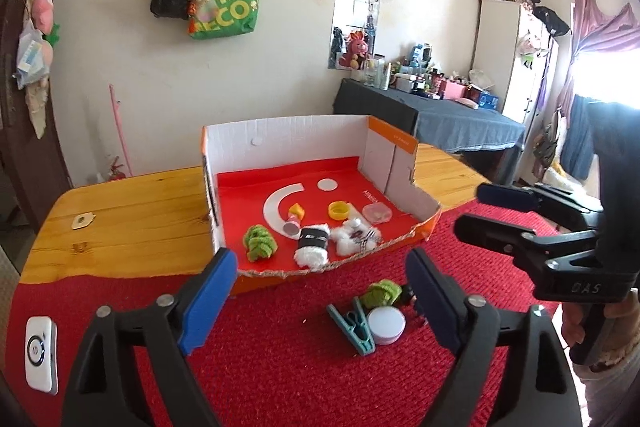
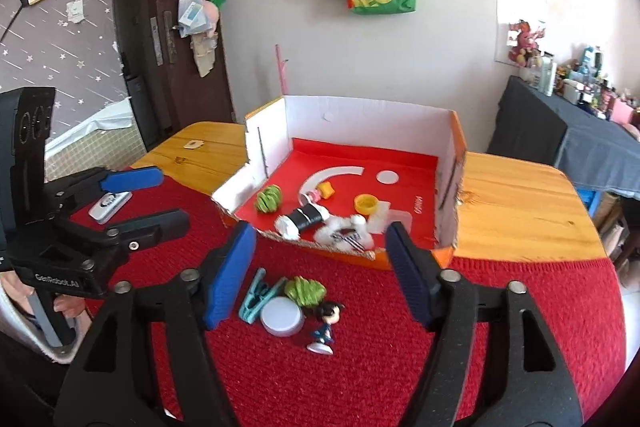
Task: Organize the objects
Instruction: 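Withdraw both grippers from the box back over the table, then grasp the teal clothespin with the left gripper while the right grasps the boy figure, then carry the clothespin and boy figure into the cardboard box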
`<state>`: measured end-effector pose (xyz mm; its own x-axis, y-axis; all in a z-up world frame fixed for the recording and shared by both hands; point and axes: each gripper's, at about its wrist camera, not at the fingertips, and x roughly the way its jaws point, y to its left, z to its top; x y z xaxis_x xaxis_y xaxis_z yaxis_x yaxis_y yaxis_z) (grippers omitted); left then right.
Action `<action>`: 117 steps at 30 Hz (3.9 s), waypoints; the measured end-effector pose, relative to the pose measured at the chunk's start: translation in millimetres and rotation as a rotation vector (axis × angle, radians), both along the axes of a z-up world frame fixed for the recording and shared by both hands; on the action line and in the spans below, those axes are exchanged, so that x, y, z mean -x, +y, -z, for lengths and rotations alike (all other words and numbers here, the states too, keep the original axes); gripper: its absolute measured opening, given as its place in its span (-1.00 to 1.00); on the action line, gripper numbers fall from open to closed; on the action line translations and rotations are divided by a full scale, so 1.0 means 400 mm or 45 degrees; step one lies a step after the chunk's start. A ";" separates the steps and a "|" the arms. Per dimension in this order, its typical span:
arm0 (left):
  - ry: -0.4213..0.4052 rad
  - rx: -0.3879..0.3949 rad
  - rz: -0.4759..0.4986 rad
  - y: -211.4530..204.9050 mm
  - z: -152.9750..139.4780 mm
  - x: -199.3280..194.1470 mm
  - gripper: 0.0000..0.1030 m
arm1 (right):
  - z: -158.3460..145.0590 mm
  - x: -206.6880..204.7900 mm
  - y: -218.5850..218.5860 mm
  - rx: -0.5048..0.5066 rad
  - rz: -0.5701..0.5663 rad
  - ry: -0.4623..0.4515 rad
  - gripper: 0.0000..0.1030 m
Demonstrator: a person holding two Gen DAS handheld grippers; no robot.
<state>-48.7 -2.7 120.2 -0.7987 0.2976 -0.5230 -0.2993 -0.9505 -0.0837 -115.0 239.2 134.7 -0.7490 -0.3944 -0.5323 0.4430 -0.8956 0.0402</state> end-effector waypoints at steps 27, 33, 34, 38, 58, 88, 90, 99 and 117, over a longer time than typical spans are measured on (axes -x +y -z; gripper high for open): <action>-0.388 -0.011 -0.049 0.042 0.256 0.035 0.83 | 0.184 -0.013 0.051 0.011 0.213 -0.146 0.63; -0.391 0.068 -0.051 0.058 0.259 0.050 0.83 | 0.193 -0.003 0.050 0.004 0.207 -0.170 0.63; -0.390 0.088 -0.052 0.063 0.261 0.051 0.83 | 0.195 -0.002 0.049 0.001 0.204 -0.173 0.63; -0.389 0.130 -0.053 0.067 0.264 0.059 0.83 | 0.202 0.005 0.044 -0.006 0.198 -0.192 0.63; -0.406 0.178 -0.072 0.019 0.256 0.092 0.84 | 0.236 0.018 0.041 -0.082 0.171 -0.258 0.63; -0.368 0.137 0.195 0.085 0.244 0.109 -0.49 | 0.264 0.041 -0.032 -0.173 0.026 -0.294 -0.61; -0.376 0.099 0.195 0.078 0.245 0.109 -0.49 | 0.263 0.037 -0.033 -0.173 0.022 -0.284 -0.62; -0.349 0.020 0.194 0.057 0.215 0.084 -0.49 | 0.226 0.009 -0.024 -0.087 0.000 -0.250 -0.62; -0.253 -0.026 0.201 0.035 0.131 0.050 -0.49 | 0.167 0.003 -0.013 -0.034 -0.010 -0.222 -0.62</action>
